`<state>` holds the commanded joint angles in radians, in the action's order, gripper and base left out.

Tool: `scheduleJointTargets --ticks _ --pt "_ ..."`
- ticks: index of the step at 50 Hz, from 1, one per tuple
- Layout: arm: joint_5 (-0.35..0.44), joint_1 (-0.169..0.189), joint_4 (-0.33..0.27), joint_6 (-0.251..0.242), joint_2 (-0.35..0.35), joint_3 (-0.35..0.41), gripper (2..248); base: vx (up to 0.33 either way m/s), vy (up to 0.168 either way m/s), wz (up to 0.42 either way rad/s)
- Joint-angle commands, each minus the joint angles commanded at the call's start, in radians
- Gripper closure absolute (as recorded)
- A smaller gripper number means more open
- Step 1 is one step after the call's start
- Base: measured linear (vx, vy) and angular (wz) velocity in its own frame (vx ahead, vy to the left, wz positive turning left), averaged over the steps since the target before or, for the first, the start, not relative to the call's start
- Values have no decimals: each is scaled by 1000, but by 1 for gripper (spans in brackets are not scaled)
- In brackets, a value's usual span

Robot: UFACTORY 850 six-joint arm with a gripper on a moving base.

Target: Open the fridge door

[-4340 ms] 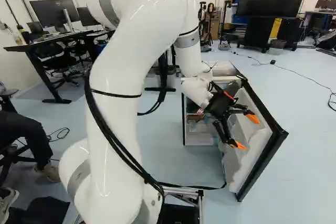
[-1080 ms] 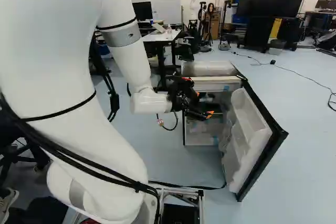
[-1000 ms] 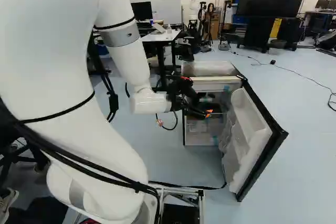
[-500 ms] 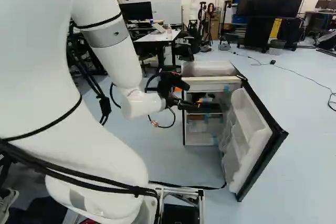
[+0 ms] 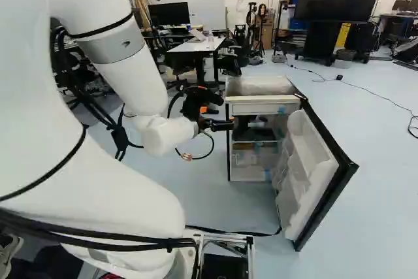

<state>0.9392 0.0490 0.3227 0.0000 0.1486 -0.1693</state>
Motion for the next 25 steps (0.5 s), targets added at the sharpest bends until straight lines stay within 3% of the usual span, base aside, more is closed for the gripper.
scheduleJointTargets --ticks 25 --pt "-37 -27 -177 0 72 45 3 0 0 0"
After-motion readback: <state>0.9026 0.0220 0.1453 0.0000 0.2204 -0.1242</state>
